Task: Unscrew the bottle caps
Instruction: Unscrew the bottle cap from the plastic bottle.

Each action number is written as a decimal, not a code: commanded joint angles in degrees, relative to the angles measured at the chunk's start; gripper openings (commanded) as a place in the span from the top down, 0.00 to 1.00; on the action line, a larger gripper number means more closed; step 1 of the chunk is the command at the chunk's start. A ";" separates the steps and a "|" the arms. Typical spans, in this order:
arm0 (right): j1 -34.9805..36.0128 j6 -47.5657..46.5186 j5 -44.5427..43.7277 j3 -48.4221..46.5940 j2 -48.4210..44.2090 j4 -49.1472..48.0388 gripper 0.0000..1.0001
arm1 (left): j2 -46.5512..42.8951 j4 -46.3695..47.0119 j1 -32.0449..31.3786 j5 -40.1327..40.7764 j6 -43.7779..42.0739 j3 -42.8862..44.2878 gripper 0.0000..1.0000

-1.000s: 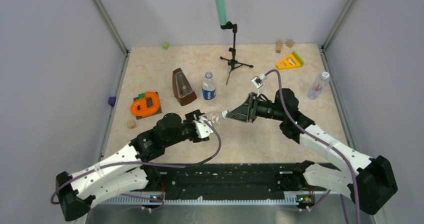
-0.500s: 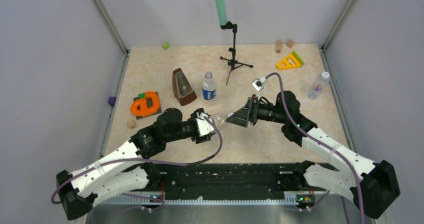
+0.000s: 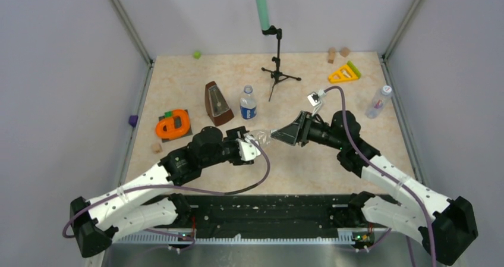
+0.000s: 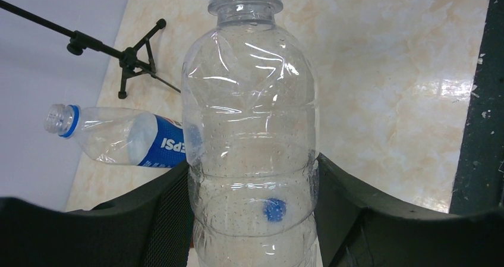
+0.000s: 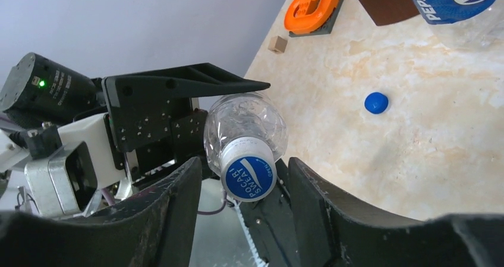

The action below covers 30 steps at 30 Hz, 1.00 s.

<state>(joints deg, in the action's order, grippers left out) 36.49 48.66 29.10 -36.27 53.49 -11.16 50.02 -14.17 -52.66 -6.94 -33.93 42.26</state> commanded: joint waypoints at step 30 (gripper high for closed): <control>0.20 -7.48 7.65 -2.32 1.70 -2.29 0.94 | -2.87 4.73 -0.93 -6.24 4.63 -0.93 1.00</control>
<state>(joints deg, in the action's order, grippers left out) 36.45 46.85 33.50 -36.42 55.88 -13.61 47.18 -14.57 -53.23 -7.14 -32.69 40.60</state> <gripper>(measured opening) 0.316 0.654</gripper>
